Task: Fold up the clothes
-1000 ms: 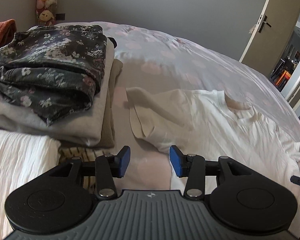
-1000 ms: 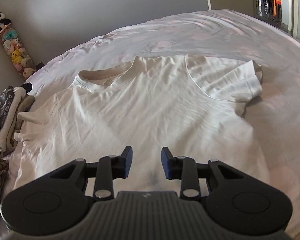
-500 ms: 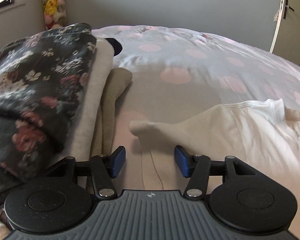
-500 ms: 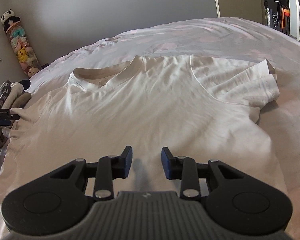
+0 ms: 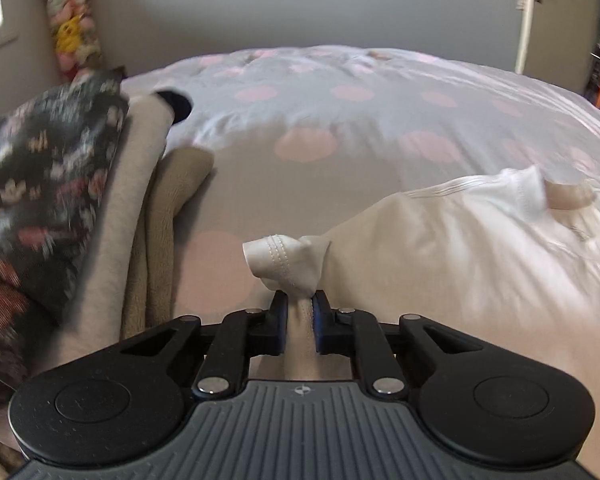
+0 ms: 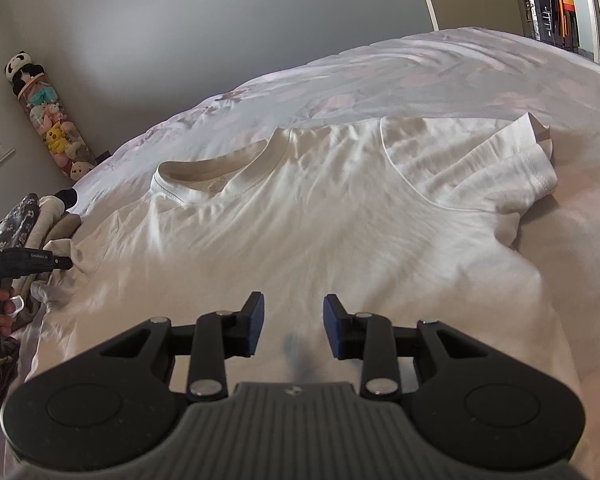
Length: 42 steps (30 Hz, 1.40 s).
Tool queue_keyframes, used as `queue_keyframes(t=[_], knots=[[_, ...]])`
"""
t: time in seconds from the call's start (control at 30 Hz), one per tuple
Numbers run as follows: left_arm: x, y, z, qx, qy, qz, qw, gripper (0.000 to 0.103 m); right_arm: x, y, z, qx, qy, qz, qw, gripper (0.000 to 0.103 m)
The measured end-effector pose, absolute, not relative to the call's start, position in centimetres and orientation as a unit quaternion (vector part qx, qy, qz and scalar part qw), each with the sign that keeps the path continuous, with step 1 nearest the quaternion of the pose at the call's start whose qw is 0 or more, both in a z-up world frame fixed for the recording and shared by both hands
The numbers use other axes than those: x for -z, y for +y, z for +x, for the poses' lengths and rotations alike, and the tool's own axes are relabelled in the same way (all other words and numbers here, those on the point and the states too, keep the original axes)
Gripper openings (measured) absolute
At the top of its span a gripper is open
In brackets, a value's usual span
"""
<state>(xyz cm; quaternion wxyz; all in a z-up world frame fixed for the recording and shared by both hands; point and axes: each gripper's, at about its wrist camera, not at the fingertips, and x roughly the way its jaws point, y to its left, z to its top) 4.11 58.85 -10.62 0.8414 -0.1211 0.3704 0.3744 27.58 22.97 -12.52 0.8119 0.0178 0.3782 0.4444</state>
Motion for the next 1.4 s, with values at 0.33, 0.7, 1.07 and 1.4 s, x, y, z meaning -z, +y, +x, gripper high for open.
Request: queue_keyframes(t=[0.33,0.7,1.07,1.4], knots=[[7.5,53.8,8.4,-0.249,0.404,-0.055,0.878,0.011,12.1,22.4,27.9,-0.443,0.386,0.035,0.808,0.036],[7.7,48.9,9.4,-0.147,0.441,-0.023,0.885,0.037,12.2,22.1,28.4,-0.441,0.397,0.046,0.804,0.038],[9.0,49.1,6.3,-0.171,0.469,0.024,0.866,0.051,12.6,22.3,28.2,-0.441,0.405,0.040,0.800,0.038],[12.1,46.5,5.6,-0.086,0.538,0.059,0.836,0.003,12.7,22.3,28.2,-0.439,0.410,0.038,0.798,0.038]])
